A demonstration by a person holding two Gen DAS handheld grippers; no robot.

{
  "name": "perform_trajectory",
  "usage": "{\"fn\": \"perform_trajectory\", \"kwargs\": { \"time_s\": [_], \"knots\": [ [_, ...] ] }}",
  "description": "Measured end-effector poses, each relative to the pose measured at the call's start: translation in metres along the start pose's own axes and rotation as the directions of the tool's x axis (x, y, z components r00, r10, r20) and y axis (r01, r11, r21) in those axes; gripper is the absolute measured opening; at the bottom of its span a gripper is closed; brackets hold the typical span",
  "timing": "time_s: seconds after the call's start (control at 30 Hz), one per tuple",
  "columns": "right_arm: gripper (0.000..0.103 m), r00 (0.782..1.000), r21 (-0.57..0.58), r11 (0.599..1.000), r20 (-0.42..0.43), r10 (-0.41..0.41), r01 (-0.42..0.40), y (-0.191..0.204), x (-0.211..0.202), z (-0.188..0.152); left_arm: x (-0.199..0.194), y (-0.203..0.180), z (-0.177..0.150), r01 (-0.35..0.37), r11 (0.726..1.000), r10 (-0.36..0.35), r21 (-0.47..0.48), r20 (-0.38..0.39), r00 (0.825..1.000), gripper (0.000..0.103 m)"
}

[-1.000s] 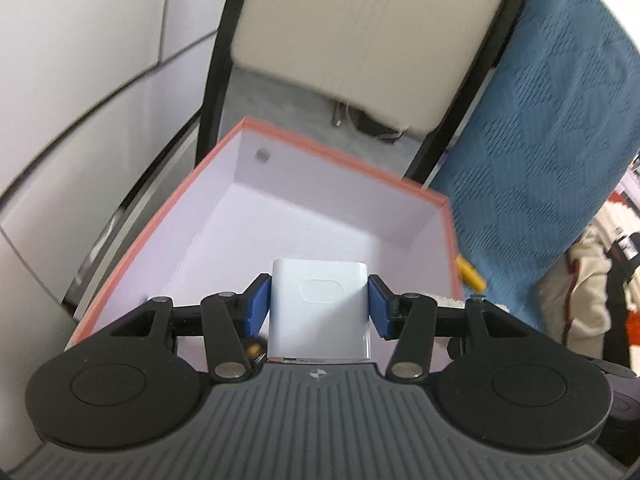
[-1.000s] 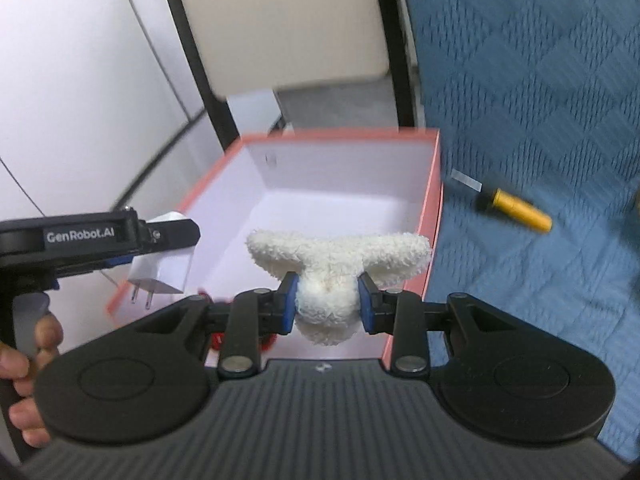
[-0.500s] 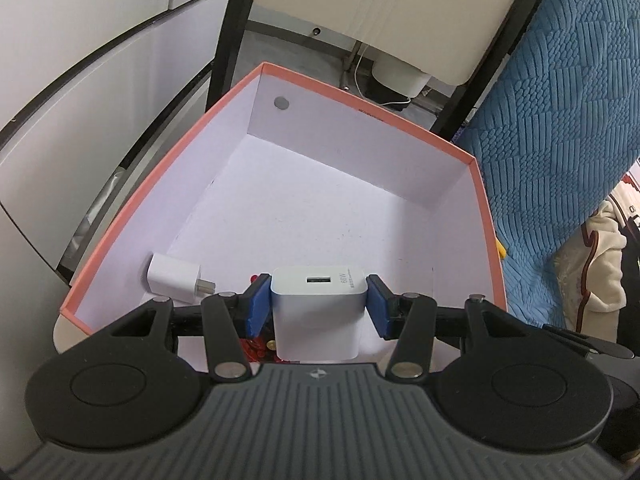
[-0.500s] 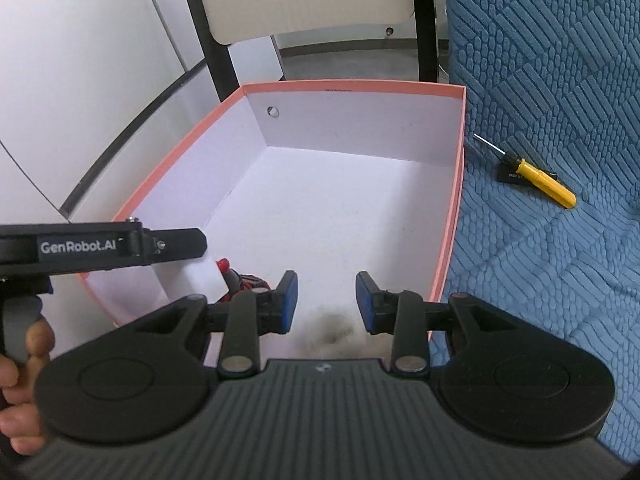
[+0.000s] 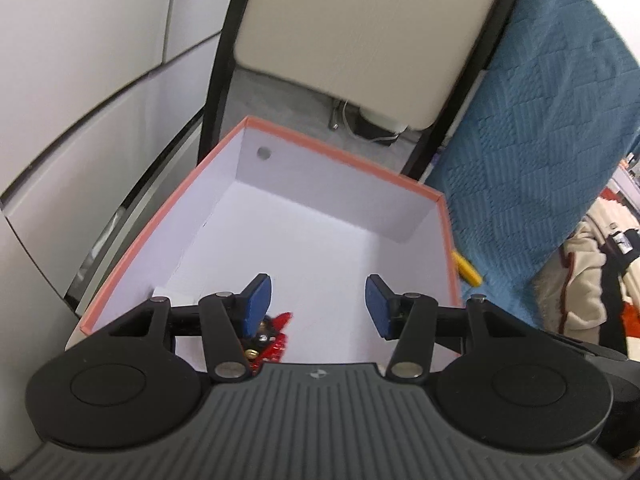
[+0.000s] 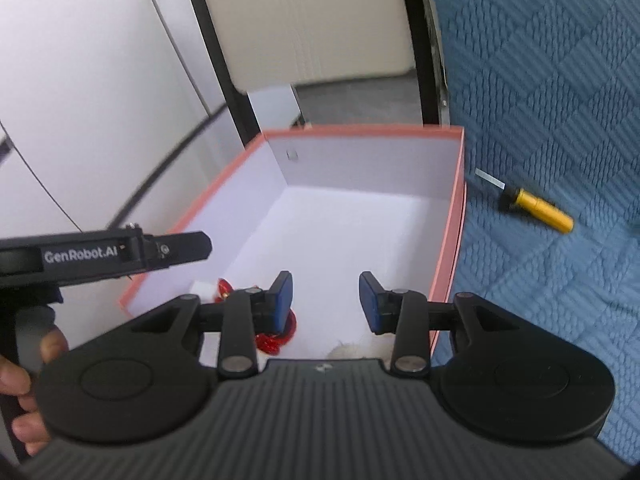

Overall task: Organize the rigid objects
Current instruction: 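Open the left tool to drop the charger while the right tool releases the toy into the box, then withdraw both tools from the pink box back toward the seat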

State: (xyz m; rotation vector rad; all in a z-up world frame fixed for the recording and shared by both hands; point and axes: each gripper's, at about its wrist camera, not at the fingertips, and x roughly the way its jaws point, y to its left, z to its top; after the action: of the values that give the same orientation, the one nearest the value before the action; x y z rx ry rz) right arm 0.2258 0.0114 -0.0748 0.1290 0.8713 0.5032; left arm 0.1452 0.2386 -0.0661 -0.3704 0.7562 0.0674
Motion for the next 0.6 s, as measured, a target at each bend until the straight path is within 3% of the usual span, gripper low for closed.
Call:
{"fn": "perform_trajectory", "kwargs": {
  "time_s": [0.3,0.6],
  "knots": [
    [0.040,0.992,-0.015,1.000,0.128,0.003,-0.001,-0.016,-0.057,0.010,-0.040,-0.044,0.000,0.027,0.999,-0.030,0.045,0.074,0.997,0.058],
    [0.040,0.981,-0.015,1.000,0.193,-0.014,0.017,-0.043,-0.104,0.004,-0.068,-0.097,-0.017,0.055,0.993,-0.066,0.106,0.104,0.992,0.058]
  ]
}}
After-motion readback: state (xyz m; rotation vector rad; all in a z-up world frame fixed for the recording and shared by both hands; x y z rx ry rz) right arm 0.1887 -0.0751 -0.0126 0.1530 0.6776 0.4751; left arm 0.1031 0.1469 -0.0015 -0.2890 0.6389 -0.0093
